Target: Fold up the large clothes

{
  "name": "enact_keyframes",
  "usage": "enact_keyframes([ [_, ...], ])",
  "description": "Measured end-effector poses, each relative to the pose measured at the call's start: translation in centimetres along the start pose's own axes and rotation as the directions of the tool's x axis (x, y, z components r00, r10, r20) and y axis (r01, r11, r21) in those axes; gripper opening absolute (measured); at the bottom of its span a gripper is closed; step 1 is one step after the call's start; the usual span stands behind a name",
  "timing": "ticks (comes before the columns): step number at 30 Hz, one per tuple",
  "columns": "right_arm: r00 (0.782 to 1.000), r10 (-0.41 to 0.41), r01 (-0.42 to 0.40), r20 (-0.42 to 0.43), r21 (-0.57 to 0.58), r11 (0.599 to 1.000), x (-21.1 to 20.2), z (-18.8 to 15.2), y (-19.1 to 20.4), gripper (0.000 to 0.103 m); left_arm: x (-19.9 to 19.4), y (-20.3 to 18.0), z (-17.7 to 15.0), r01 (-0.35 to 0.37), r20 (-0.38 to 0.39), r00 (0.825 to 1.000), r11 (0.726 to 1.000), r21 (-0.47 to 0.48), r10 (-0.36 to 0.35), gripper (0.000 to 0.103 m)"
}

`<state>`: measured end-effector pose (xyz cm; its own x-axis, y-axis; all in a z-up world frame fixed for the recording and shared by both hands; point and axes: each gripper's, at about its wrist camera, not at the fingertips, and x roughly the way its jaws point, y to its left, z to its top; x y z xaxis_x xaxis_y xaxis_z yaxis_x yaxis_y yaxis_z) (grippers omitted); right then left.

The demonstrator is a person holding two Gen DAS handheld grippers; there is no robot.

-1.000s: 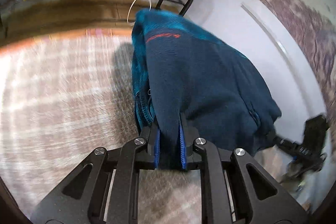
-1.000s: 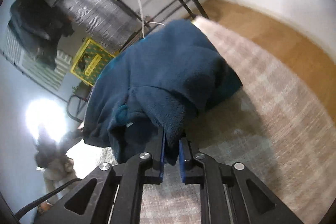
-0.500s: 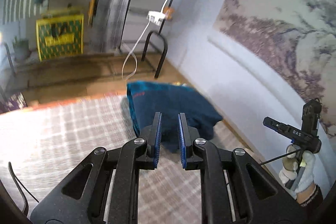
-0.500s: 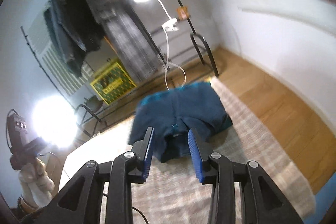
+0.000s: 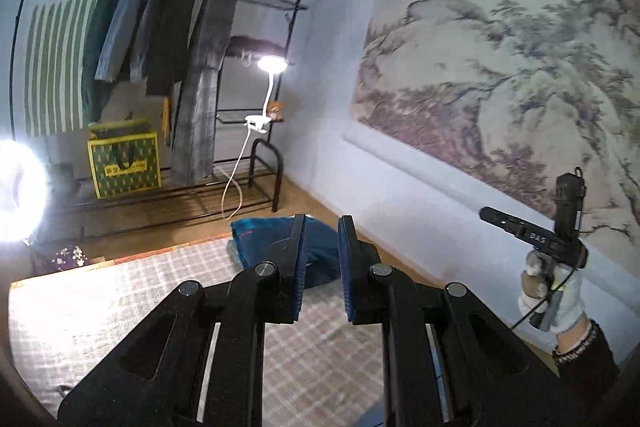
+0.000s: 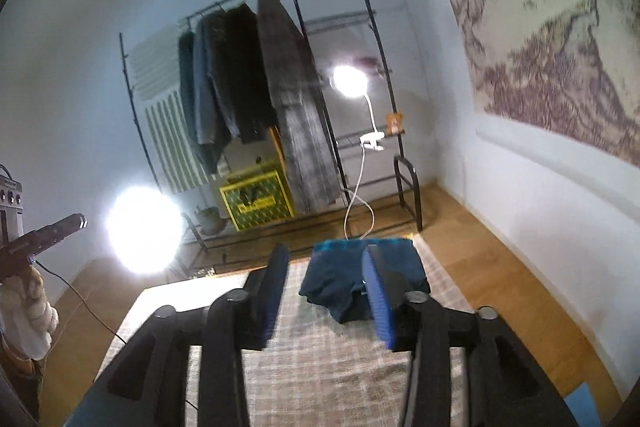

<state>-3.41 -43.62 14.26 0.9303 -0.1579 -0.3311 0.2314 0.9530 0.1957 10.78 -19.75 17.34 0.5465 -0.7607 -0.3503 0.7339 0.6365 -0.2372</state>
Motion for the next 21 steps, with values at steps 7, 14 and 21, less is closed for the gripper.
enact_keyframes([
  [7, 0.999, -0.048, 0.048, -0.003, -0.038, 0.998, -2.8, -2.0, 2.0, 0.056, -3.7, -0.4, -2.7, 0.025, -0.033, 0.999, 0.998, -0.065, -0.027, 0.034],
  [14, 0.995, -0.098, 0.099, -0.027, 0.021, 0.995, -1.4, -6.5, 1.5, 0.077, -1.8, -0.2, -10.5, -0.025, -0.117, 0.993, 0.999, -0.024, 0.022, 0.051],
  [21, 0.975, -0.224, 0.224, 0.004, 0.019, 0.974, 0.6, -9.8, 2.4, 0.103, 1.6, 0.6, -14.5, -0.037, -0.107, 0.994, 0.999, -0.007, 0.036, 0.070],
])
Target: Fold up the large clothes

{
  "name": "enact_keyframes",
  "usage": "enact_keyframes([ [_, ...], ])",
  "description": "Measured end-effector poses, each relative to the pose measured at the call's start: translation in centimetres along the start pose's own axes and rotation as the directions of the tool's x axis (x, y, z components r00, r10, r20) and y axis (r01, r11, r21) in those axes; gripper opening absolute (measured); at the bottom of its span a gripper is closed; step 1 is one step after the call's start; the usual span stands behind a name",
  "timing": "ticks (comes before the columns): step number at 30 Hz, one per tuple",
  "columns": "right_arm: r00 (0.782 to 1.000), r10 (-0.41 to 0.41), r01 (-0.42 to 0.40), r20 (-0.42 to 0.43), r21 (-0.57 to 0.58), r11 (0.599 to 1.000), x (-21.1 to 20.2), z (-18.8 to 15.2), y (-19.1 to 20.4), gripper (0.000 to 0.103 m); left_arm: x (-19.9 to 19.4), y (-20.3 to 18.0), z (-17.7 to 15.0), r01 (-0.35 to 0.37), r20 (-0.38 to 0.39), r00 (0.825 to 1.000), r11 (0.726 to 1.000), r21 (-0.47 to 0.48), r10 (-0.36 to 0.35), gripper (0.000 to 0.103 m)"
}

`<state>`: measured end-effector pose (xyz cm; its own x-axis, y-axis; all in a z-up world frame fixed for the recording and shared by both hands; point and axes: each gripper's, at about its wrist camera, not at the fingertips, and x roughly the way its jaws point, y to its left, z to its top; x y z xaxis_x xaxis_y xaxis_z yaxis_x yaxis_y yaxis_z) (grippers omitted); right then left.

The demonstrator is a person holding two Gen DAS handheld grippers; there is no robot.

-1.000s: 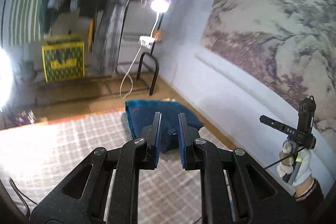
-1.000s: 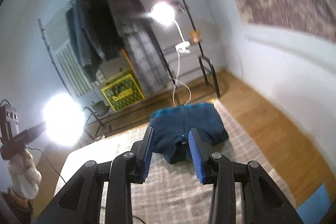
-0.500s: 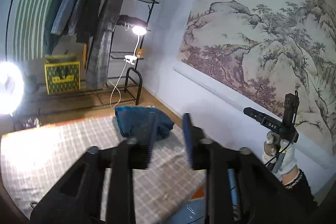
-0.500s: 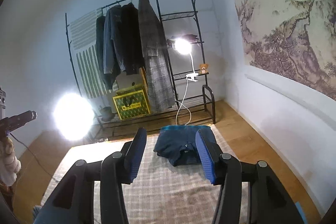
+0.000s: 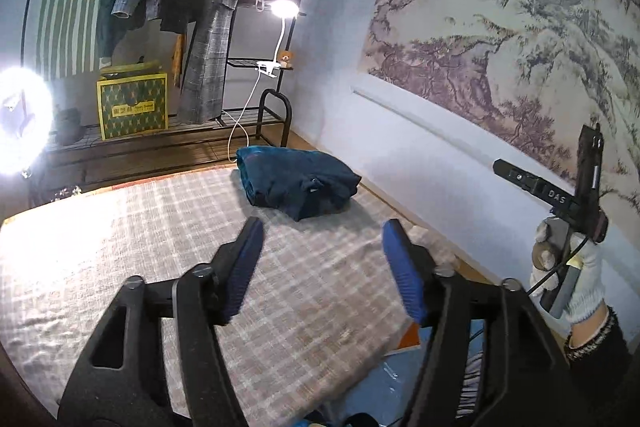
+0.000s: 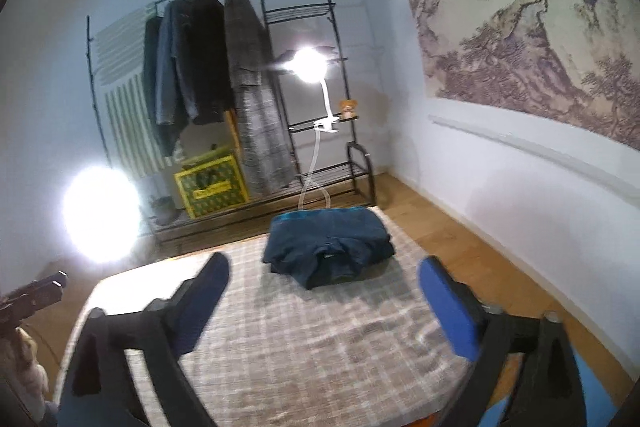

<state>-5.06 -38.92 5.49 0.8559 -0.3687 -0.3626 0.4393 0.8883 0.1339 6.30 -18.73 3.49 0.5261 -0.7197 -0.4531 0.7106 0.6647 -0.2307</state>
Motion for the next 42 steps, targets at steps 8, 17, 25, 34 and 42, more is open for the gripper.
enact_keyframes([
  [8, 0.992, -0.115, 0.117, 0.044, -0.038, 0.992, 3.2, -1.1, 1.9, 0.103, 3.0, -0.2, -0.6, -0.064, 0.080, 0.995, 0.996, 0.067, 0.059, 0.090],
  [17, 0.984, -0.166, 0.170, 0.065, -0.075, 0.983, 7.6, -2.2, 4.5, 0.103, 5.4, 0.0, -0.3, -0.171, 0.120, 0.981, 0.976, 0.138, 0.155, 0.103],
  [25, 0.990, -0.132, 0.136, 0.057, -0.077, 0.988, 9.9, -3.1, 5.1, 0.103, 6.9, 0.7, -1.2, -0.221, 0.111, 0.972, 0.964, 0.148, 0.206, 0.103],
  [34, 0.989, -0.145, 0.146, 0.024, -0.082, 0.986, 11.3, -3.9, 4.6, 0.103, 8.4, 0.8, -1.8, -0.211, 0.071, 0.977, 0.967, 0.143, 0.203, 0.103],
  [42, 0.990, -0.140, 0.141, 0.015, -0.072, 0.987, 11.6, -4.0, 4.3, 0.103, 8.5, 0.9, -1.9, -0.206, 0.062, 0.978, 0.969, 0.134, 0.199, 0.103],
])
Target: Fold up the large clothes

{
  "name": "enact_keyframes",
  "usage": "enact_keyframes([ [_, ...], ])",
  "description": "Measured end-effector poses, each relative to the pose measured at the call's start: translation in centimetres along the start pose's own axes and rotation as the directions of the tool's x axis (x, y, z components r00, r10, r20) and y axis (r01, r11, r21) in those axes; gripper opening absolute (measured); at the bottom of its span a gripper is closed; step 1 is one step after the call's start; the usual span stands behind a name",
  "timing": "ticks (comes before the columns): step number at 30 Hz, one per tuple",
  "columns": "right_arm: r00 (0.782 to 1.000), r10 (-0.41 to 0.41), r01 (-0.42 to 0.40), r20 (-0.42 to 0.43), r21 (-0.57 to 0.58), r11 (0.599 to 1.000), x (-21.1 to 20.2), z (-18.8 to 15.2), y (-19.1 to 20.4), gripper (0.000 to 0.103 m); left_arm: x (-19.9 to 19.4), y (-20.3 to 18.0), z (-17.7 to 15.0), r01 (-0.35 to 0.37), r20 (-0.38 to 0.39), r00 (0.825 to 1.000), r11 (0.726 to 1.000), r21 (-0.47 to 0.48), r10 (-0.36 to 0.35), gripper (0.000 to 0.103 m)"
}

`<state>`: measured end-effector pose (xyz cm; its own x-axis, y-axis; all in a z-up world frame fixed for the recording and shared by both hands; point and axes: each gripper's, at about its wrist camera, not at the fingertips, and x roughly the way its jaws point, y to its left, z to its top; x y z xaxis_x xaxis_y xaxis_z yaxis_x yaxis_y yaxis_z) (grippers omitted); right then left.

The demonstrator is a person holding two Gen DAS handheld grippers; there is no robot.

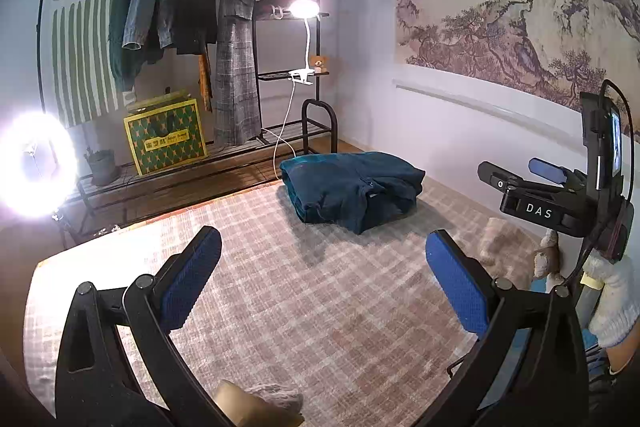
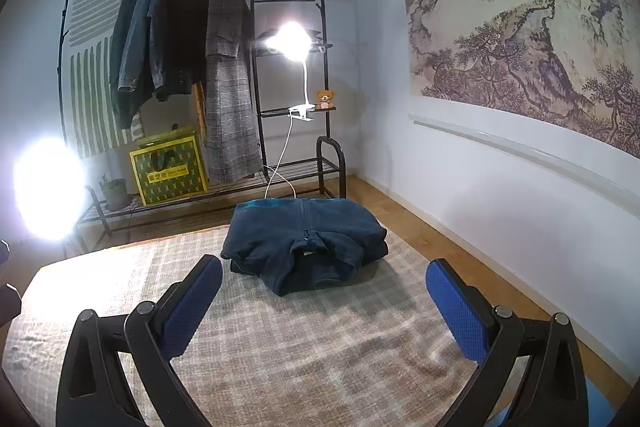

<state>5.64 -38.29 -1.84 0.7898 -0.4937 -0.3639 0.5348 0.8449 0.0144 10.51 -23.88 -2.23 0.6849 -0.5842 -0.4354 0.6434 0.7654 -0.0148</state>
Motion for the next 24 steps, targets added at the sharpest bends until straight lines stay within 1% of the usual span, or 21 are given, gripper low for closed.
enact_keyframes([
  [6, 1.000, 0.001, -0.001, 0.006, -0.010, 1.000, 0.08, -0.03, 0.19, 0.103, -0.18, 0.54, -0.19, -0.002, 0.002, 1.000, 1.000, -0.006, 0.002, 0.103],
  [13, 1.000, 0.000, 0.000, 0.006, 0.003, 1.000, -0.12, -0.03, 0.20, 0.103, -0.42, 0.89, -0.08, -0.002, 0.002, 1.000, 1.000, -0.012, 0.002, 0.103],
  [24, 1.000, 0.000, 0.000, 0.011, -0.016, 1.000, -0.28, -0.20, 0.72, 0.103, -0.68, 1.01, -0.08, -0.003, 0.003, 1.000, 1.000, -0.011, 0.003, 0.103],
])
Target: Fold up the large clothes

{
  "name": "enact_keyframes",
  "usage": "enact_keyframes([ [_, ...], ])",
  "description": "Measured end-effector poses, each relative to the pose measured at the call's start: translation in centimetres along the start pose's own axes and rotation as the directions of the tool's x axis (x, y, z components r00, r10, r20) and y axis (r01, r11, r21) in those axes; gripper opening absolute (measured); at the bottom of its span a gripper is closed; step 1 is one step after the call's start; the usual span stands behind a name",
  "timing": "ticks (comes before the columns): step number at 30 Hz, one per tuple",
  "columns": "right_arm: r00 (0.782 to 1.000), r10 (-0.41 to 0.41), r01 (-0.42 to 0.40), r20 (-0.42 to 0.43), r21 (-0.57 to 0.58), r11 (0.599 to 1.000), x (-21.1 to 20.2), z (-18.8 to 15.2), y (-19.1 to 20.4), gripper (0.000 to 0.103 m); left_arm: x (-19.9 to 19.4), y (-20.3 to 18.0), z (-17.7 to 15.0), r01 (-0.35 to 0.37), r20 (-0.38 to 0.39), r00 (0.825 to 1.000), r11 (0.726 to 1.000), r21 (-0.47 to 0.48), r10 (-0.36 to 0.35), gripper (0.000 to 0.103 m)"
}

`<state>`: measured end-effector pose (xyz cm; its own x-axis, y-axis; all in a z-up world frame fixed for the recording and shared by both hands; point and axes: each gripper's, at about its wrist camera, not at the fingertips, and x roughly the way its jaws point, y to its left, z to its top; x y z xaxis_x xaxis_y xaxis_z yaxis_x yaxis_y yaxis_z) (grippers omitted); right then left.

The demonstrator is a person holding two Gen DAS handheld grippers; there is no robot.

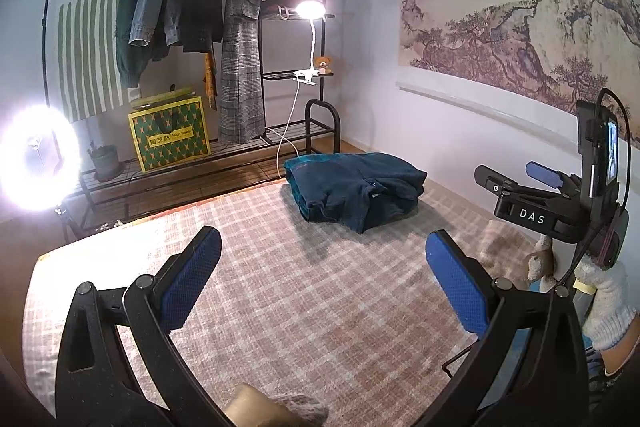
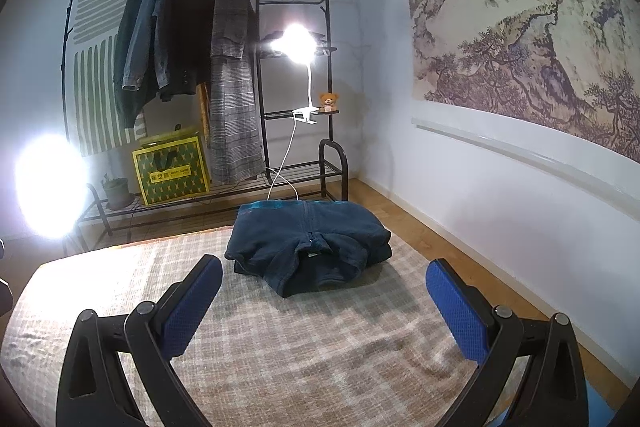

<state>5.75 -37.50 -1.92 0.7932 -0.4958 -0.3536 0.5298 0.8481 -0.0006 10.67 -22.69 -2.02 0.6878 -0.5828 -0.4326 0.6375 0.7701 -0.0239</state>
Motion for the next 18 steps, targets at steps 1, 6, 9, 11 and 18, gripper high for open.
enact_keyframes([
  [1, 1.000, 0.000, 0.000, -0.001, -0.002, 1.000, 0.01, -0.03, 0.08, 0.103, 0.05, -0.01, -0.02, 0.002, -0.001, 1.000, 1.000, 0.000, -0.002, 0.103],
  [6, 1.000, 0.003, -0.003, -0.001, -0.001, 1.000, -0.01, -0.05, 0.15, 0.103, -0.06, 0.10, -0.01, 0.002, -0.001, 1.000, 1.000, -0.001, -0.002, 0.103],
  [9, 1.000, 0.004, -0.004, -0.005, -0.001, 1.000, 0.01, -0.07, 0.16, 0.103, -0.12, 0.17, 0.00, 0.001, 0.001, 1.000, 1.000, -0.001, -0.001, 0.103],
  [11, 1.000, 0.005, -0.005, -0.005, 0.000, 1.000, -0.08, -0.05, 0.20, 0.103, -0.08, 0.18, -0.02, 0.002, 0.000, 1.000, 1.000, -0.001, -0.002, 0.103],
  [18, 1.000, 0.008, -0.008, -0.006, -0.006, 1.000, -0.15, 0.00, 0.31, 0.103, -0.09, 0.32, -0.06, 0.006, 0.000, 1.000, 1.000, 0.001, -0.006, 0.103],
])
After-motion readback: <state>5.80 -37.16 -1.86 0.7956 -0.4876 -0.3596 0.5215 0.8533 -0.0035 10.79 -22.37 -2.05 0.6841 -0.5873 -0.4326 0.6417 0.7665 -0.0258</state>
